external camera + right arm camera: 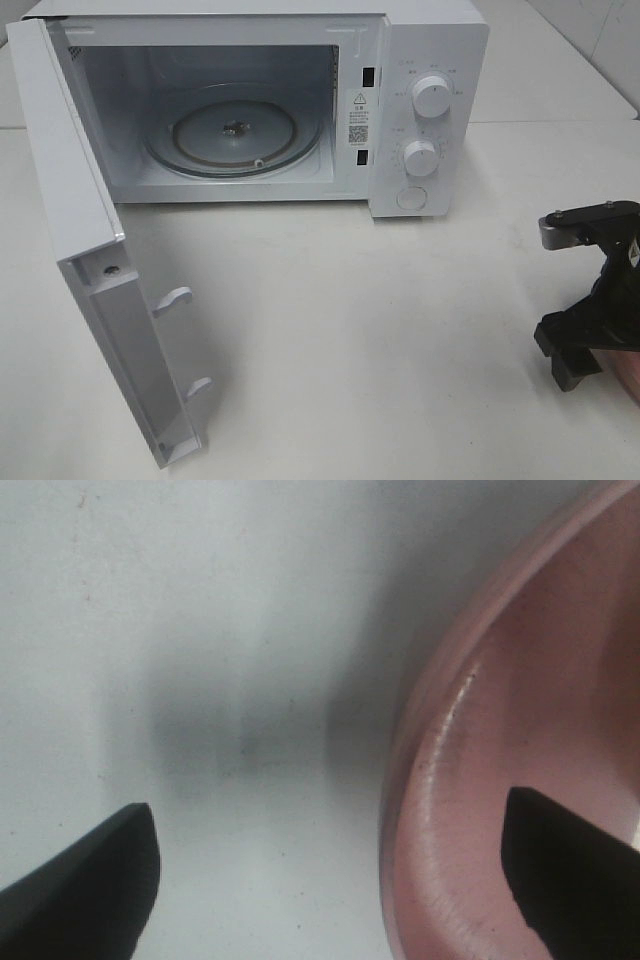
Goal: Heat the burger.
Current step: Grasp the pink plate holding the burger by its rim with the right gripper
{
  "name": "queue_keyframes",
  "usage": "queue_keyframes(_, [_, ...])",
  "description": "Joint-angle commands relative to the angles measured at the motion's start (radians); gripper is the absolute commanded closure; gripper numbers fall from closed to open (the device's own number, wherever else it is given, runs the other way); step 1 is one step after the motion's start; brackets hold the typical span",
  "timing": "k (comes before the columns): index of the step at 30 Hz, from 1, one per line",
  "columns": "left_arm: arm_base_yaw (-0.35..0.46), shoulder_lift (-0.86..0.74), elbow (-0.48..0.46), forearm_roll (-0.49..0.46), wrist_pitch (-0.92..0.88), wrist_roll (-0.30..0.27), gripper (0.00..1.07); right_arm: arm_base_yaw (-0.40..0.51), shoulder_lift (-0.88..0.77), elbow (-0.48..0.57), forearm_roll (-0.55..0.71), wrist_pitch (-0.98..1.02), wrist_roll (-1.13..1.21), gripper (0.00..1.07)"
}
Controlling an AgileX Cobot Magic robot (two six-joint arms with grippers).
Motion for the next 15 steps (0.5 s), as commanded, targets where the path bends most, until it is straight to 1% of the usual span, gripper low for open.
queue_keyframes(1, [-0.001, -0.002, 0.004, -0.003, -0.012, 0.004, 0.08, -0.003, 0.031, 0.004, -0.005, -0.012, 0.008, 0.2])
queue_keyframes(6, [-0.001, -0.002, 0.004, -0.003, -0.012, 0.004, 0.08, -0.003, 0.054, 0.004, -0.007, -0.015, 0.007, 0.21])
queue_keyframes(7, [-0.001, -0.002, 0.004, -0.003, -0.012, 0.004, 0.08, -0.003, 0.054, 0.004, -0.009, -0.019, 0.007, 0.24])
queue_keyframes(8, [-0.001, -0.002, 0.004, -0.003, -0.012, 0.004, 0.08, -0.003, 0.054, 0.004, -0.009, -0.019, 0.007, 0.24])
queue_keyframes(9, [-0.001, -0.002, 0.004, -0.003, -0.012, 0.004, 0.08, -0.003, 0.054, 0.004, -0.011, -0.019, 0.007, 0.27])
queue_keyframes(10, [-0.001, -0.002, 0.004, -0.003, -0.012, 0.004, 0.08, -0.003, 0.054, 0.004, -0.011, -0.019, 0.007, 0.27])
queue_keyframes(11, [-0.001, -0.002, 0.004, -0.003, -0.012, 0.004, 0.08, -0.003, 0.054, 0.004, -0.012, -0.018, 0.007, 0.3])
queue_keyframes(12, [-0.001, -0.002, 0.004, -0.003, -0.012, 0.004, 0.08, -0.003, 0.054, 0.004, -0.012, -0.018, 0.007, 0.36])
queue_keyframes(13, [-0.001, -0.002, 0.004, -0.003, -0.012, 0.004, 0.08, -0.003, 0.054, 0.004, -0.012, -0.018, 0.007, 0.36])
queue_keyframes(14, [-0.001, -0.002, 0.004, -0.003, -0.012, 0.004, 0.08, -0.003, 0.054, 0.004, -0.014, -0.018, 0.007, 0.42])
queue_keyframes(15, [-0.001, -0.002, 0.004, -0.003, -0.012, 0.004, 0.08, -0.003, 0.054, 0.004, -0.014, -0.018, 0.007, 0.42])
